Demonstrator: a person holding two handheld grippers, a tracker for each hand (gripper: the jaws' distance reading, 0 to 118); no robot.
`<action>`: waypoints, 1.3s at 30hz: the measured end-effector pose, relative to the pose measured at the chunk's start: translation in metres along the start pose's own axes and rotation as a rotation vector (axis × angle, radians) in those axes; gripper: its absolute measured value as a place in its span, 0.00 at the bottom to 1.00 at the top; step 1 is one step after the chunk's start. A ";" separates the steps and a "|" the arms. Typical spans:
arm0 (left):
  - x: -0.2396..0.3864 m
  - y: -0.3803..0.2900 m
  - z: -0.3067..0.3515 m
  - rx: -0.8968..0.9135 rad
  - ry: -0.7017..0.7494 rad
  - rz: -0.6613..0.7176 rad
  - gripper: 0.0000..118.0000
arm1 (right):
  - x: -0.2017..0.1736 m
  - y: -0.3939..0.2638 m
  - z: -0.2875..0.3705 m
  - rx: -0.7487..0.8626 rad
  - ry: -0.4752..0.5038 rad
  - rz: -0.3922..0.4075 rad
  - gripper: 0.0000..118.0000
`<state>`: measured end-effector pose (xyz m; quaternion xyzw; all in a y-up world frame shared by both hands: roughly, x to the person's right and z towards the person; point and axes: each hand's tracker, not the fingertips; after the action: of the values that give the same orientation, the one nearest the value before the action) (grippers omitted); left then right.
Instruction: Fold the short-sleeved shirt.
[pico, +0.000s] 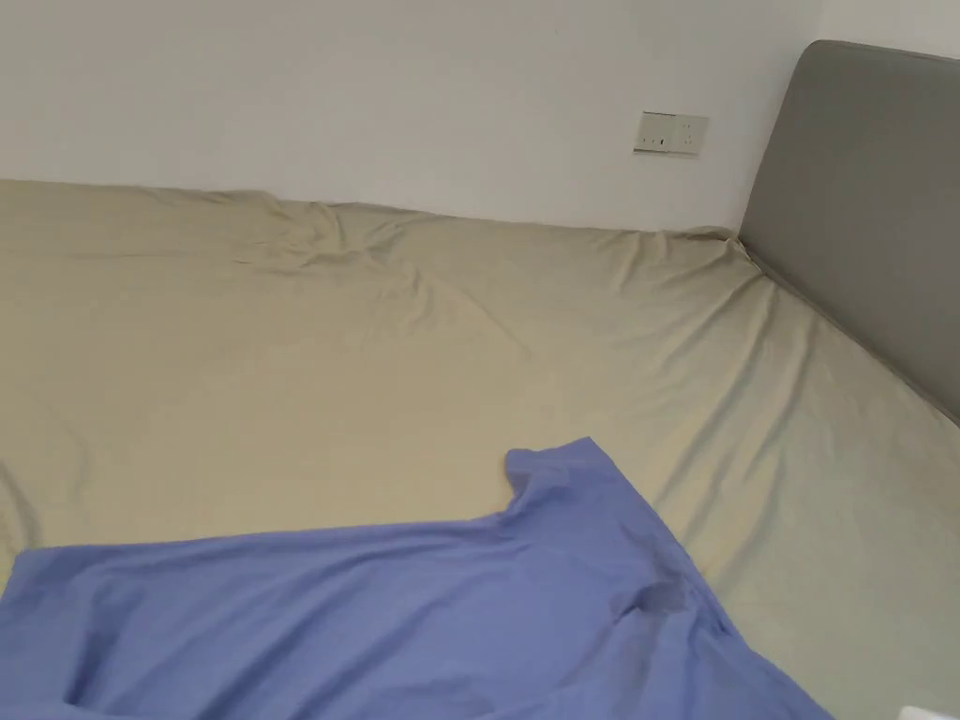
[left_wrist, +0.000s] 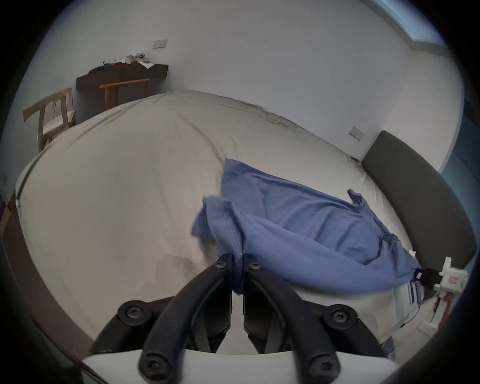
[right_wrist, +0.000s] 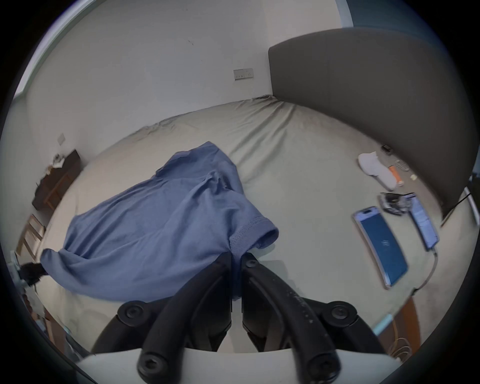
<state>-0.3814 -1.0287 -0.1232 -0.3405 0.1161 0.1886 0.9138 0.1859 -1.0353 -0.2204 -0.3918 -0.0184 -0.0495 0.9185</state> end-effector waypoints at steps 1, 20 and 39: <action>-0.005 -0.006 0.004 -0.005 0.006 -0.013 0.05 | 0.004 -0.007 0.008 -0.012 0.004 -0.008 0.07; -0.073 -0.081 0.047 -0.079 0.078 0.309 0.28 | 0.003 -0.085 0.047 -0.165 -0.038 -0.036 0.50; -0.015 0.101 -0.101 0.004 -0.061 -0.023 0.12 | -0.051 -0.027 0.057 -0.011 0.149 0.002 0.02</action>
<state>-0.4465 -1.0297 -0.2516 -0.3341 0.0846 0.1880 0.9197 0.1330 -1.0087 -0.1650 -0.3920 0.0509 -0.0778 0.9153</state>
